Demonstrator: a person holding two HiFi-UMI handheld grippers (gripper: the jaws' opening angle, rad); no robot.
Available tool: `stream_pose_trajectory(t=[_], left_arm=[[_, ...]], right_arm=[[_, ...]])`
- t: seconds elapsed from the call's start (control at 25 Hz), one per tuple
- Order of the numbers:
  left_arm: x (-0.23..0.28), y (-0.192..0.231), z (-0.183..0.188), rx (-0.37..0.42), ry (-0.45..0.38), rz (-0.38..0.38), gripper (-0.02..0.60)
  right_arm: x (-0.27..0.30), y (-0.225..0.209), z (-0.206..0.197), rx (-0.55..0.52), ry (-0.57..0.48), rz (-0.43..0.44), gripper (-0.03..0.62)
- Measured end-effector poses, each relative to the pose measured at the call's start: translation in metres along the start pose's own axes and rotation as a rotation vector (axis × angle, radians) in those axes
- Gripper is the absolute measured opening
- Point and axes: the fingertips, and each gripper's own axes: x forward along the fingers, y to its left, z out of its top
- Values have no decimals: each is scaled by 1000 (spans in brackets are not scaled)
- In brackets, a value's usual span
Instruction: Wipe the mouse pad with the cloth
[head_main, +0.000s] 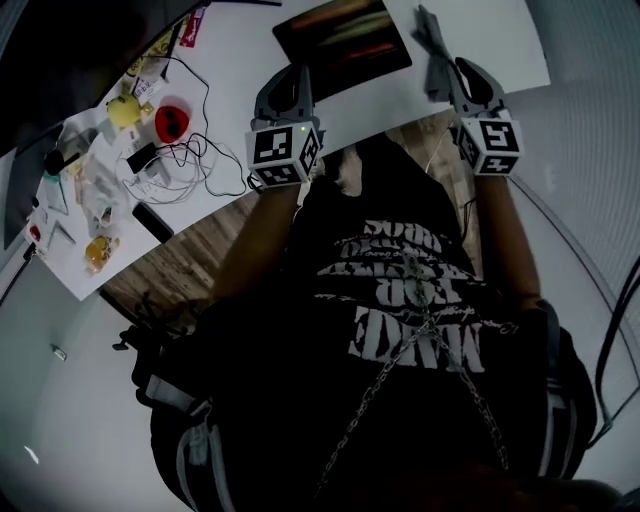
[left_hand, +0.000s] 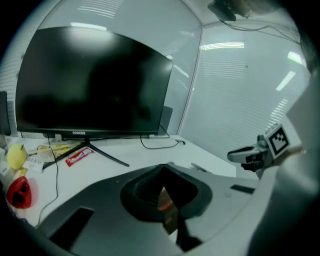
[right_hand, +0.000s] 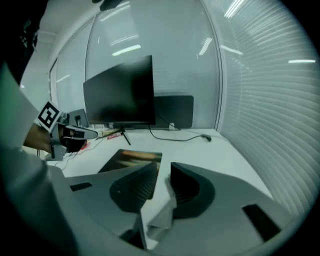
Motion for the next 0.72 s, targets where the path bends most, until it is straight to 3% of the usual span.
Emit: stream_pose_trajectory(t=[0.04, 0.12, 0.36, 0.4, 0.44, 0.6, 0.72], left_arm=[[10, -1, -8, -9, 21, 7, 5], [25, -2, -22, -27, 59, 20, 5], [43, 4, -38, -62, 115, 69, 5], [43, 7, -35, -65, 111, 84, 5], [42, 11, -32, -70, 106, 100, 5], [26, 27, -19, -100, 75, 177, 5], [3, 43, -11, -118, 44, 241, 5]], right_arm=[[15, -8, -13, -7, 42, 13, 88], [44, -21, -43, -12, 125, 36, 124], [86, -44, -112, -21, 337, 48, 122], [89, -45, -114, -41, 344, 48, 93], [90, -44, -114, -61, 342, 50, 33], [88, -29, -83, -82, 277, 96, 20], [93, 7, -32, -84, 175, 197, 20]])
